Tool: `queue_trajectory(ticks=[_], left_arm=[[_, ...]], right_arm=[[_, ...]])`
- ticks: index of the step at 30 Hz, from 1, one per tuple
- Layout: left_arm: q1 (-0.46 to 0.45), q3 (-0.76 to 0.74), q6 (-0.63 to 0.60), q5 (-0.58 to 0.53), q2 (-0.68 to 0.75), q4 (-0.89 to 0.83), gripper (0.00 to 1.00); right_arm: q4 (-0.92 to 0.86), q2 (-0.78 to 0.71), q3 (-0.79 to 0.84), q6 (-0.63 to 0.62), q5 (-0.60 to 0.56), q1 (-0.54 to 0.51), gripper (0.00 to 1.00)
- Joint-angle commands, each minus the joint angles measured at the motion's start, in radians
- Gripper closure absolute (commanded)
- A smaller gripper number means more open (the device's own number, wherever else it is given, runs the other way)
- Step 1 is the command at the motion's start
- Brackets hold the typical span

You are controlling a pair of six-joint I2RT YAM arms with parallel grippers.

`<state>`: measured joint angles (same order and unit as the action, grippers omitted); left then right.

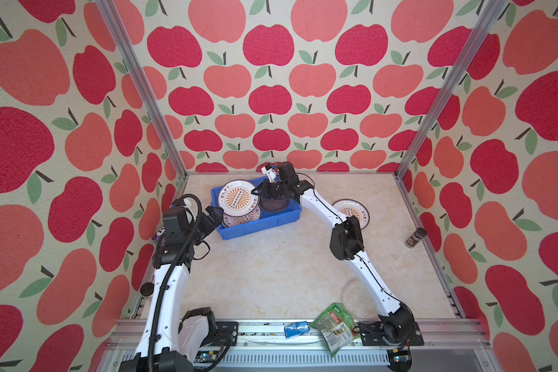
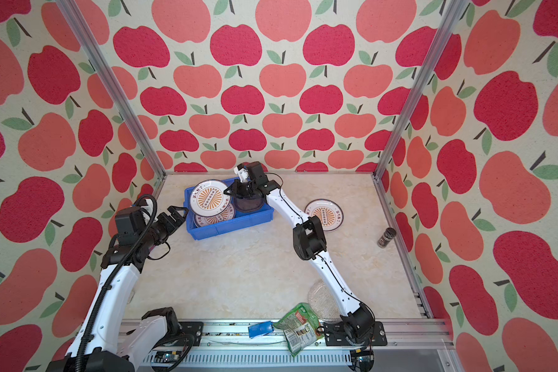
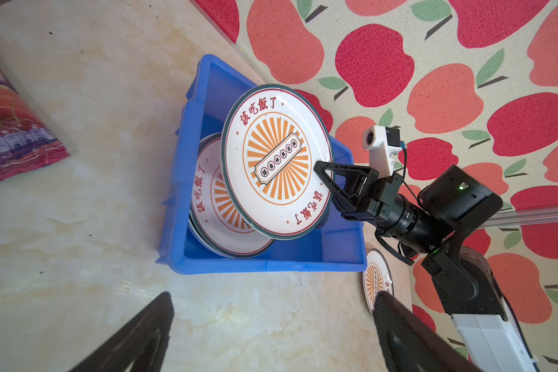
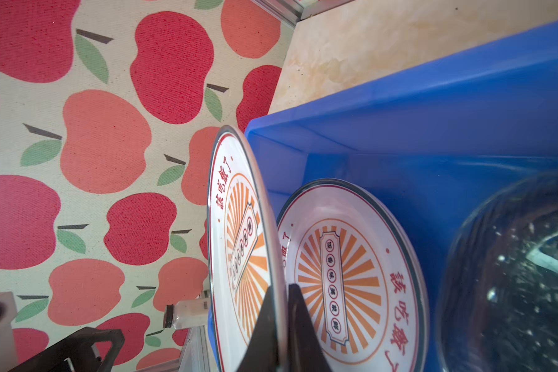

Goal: Place the plates into the plastic bin on the countertop
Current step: 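Carry the plate over the bin with the right gripper while the left releases, then lower the plate into the bin and open the right gripper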

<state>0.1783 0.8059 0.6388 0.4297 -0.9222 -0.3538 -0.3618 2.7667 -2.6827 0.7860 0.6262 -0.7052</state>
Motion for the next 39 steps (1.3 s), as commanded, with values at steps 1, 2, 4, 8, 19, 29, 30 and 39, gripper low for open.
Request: queue_trajectory(ticks=[1,2,4,8,19,29,30,39], left_arm=[[0.022,-0.019,0.000,0.030,0.019,0.024,0.01],[0.026,-0.023,0.001,0.034,0.017,0.025,0.01],[0.033,-0.029,0.000,0.038,0.014,0.027,0.01],[0.034,-0.035,-0.002,0.038,0.009,0.022,0.01],[0.038,-0.033,-0.015,0.041,-0.013,0.005,0.01],[0.038,-0.044,0.004,0.060,-0.029,0.041,0.01],[0.039,-0.043,0.002,0.061,-0.028,0.042,0.01],[0.010,-0.056,0.011,0.052,-0.021,0.060,0.01]], right_arm=[[0.000,0.009,-0.027,-0.030,-0.024,-0.007,1.00],[-0.003,0.019,-0.032,-0.028,-0.023,-0.010,1.00],[-0.019,0.035,-0.039,-0.035,-0.030,-0.014,1.00],[-0.048,0.045,-0.039,-0.071,-0.061,-0.028,1.00],[-0.118,0.058,-0.062,-0.142,-0.118,-0.054,0.88],[-0.240,0.022,-0.055,-0.207,-0.197,-0.038,0.65],[-0.250,0.016,-0.054,-0.215,-0.202,-0.035,0.64],[-0.313,-0.040,-0.039,-0.295,-0.277,-0.027,0.60]])
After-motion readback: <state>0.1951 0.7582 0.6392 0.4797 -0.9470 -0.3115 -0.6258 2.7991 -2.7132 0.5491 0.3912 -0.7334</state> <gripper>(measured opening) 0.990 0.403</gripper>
